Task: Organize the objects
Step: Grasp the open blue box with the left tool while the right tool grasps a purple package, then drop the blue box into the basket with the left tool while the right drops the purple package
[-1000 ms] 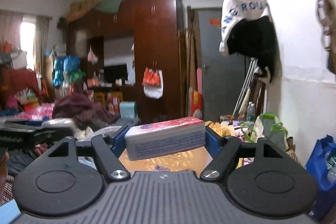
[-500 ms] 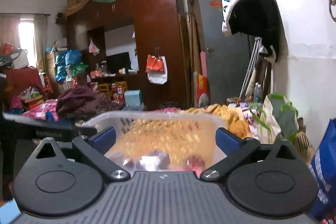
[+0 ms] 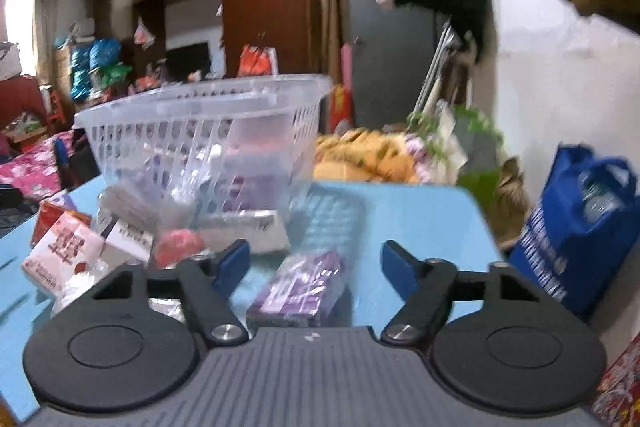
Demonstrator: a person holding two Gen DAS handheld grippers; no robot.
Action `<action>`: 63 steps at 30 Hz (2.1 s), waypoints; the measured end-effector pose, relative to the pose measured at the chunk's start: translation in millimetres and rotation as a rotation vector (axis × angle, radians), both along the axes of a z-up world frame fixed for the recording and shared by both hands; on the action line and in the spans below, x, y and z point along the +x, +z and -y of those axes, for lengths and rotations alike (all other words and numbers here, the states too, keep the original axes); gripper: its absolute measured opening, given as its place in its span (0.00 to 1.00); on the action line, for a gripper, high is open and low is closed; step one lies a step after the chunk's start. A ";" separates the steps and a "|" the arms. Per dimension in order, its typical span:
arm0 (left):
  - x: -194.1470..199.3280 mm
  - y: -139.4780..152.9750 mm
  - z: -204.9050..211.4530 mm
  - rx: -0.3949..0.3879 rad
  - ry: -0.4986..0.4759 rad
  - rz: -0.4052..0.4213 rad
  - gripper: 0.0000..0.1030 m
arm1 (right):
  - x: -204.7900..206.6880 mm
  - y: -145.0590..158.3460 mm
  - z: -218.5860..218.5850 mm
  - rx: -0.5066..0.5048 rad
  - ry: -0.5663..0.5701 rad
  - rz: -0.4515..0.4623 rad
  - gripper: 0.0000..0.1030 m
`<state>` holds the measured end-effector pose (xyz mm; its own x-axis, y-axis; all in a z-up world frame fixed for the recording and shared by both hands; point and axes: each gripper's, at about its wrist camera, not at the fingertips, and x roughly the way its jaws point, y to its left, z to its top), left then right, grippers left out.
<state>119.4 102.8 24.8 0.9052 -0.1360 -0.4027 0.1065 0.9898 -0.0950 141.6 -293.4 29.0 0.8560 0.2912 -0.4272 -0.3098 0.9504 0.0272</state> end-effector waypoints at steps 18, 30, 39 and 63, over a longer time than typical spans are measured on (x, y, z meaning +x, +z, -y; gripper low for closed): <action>41.0 -25.0 28.7 0.028 -0.058 -0.161 0.84 | -1.2 -16.6 2.9 -0.022 0.021 -0.079 0.55; 49.3 -23.3 29.3 -0.030 -0.064 -0.138 0.44 | -11.6 -11.9 8.5 0.030 0.017 -0.011 0.52; 30.9 -16.0 14.3 -0.122 -0.018 0.011 0.44 | -18.5 -9.5 11.9 0.054 0.011 0.044 0.51; 35.7 83.6 14.8 -0.180 -0.069 0.168 0.44 | -29.7 78.7 1.5 0.137 0.103 0.230 0.51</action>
